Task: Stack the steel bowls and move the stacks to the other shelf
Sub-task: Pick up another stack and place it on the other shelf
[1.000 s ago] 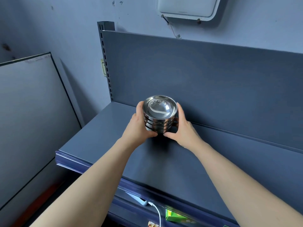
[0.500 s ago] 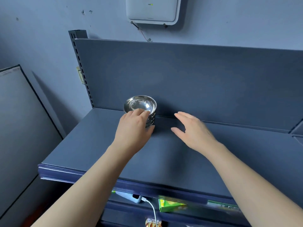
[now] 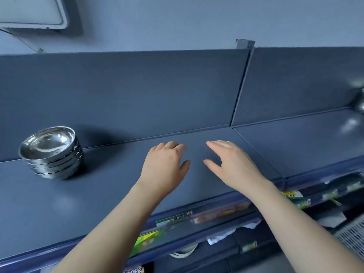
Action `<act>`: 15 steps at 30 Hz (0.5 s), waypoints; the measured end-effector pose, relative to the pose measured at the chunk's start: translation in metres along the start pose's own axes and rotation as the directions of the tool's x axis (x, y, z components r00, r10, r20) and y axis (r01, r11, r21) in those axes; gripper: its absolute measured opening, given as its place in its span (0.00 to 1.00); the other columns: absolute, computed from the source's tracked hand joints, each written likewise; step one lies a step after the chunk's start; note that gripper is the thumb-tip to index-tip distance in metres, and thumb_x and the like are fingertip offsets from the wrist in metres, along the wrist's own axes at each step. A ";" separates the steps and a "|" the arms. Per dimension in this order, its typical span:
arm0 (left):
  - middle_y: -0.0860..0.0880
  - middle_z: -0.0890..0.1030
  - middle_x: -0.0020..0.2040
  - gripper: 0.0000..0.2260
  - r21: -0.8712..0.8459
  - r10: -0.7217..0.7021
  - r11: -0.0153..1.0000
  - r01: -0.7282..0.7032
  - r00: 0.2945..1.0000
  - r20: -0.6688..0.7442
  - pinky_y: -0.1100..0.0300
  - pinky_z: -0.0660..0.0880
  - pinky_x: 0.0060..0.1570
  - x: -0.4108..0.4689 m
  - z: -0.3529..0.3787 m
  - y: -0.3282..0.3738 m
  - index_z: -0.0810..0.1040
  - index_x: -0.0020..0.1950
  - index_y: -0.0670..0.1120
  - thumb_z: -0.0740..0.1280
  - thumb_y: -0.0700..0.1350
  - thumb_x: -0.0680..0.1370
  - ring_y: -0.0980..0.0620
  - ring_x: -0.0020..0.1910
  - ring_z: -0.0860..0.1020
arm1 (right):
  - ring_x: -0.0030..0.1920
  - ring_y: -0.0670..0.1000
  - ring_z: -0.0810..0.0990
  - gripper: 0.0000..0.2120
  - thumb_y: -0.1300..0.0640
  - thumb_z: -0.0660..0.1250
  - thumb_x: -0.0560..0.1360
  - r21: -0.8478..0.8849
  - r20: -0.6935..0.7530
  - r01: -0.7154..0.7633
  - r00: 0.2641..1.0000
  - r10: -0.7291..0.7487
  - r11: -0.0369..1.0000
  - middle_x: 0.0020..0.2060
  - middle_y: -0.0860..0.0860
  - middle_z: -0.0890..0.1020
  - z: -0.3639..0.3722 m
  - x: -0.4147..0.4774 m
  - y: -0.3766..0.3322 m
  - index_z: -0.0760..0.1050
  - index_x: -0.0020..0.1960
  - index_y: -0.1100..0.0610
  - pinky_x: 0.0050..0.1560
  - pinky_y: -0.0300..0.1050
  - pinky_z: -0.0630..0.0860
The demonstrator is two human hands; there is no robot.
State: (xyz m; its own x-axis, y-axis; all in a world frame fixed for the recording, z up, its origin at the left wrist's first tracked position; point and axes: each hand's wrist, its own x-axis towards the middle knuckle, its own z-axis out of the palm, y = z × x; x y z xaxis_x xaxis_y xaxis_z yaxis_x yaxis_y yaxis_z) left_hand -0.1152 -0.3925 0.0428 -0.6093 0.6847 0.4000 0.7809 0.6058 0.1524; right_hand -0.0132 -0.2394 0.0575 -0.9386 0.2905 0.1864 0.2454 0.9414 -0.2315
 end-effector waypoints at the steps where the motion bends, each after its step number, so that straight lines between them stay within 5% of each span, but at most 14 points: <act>1: 0.50 0.78 0.61 0.17 -0.010 0.027 1.000 -0.027 1.000 0.007 0.55 0.69 0.57 0.007 0.007 0.018 0.75 0.64 0.47 0.63 0.54 0.78 0.45 0.57 0.76 | 0.71 0.53 0.67 0.23 0.48 0.62 0.81 -0.003 -0.011 -0.027 1.000 0.027 1.000 0.69 0.52 0.74 -0.007 -0.009 0.018 0.68 0.73 0.57 0.66 0.41 0.60; 5: 0.52 0.75 0.66 0.21 -0.079 0.119 0.990 -0.117 0.993 0.022 0.57 0.66 0.61 0.035 0.032 0.097 0.69 0.71 0.51 0.60 0.56 0.79 0.48 0.62 0.74 | 0.72 0.53 0.68 0.24 0.49 0.62 0.81 -0.020 -0.053 -0.116 0.992 0.115 0.993 0.70 0.53 0.74 -0.031 -0.044 0.098 0.68 0.73 0.57 0.73 0.41 0.57; 15: 0.48 0.78 0.60 0.19 -0.186 0.263 0.952 -0.242 0.960 0.095 0.54 0.71 0.58 0.107 0.098 0.288 0.73 0.65 0.48 0.60 0.55 0.79 0.45 0.59 0.75 | 0.74 0.52 0.66 0.26 0.47 0.62 0.81 -0.094 -0.101 -0.314 0.947 0.304 0.945 0.72 0.52 0.71 -0.083 -0.113 0.288 0.65 0.76 0.56 0.74 0.43 0.57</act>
State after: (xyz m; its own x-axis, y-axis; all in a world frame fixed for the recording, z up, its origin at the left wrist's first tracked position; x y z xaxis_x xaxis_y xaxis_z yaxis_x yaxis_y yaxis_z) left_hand 0.0309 -0.1056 0.0408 -0.3929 0.8550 0.3384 0.9168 0.3356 0.2165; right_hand 0.1835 0.0130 0.0491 -0.7898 0.5789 0.2028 0.5488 0.8145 -0.1879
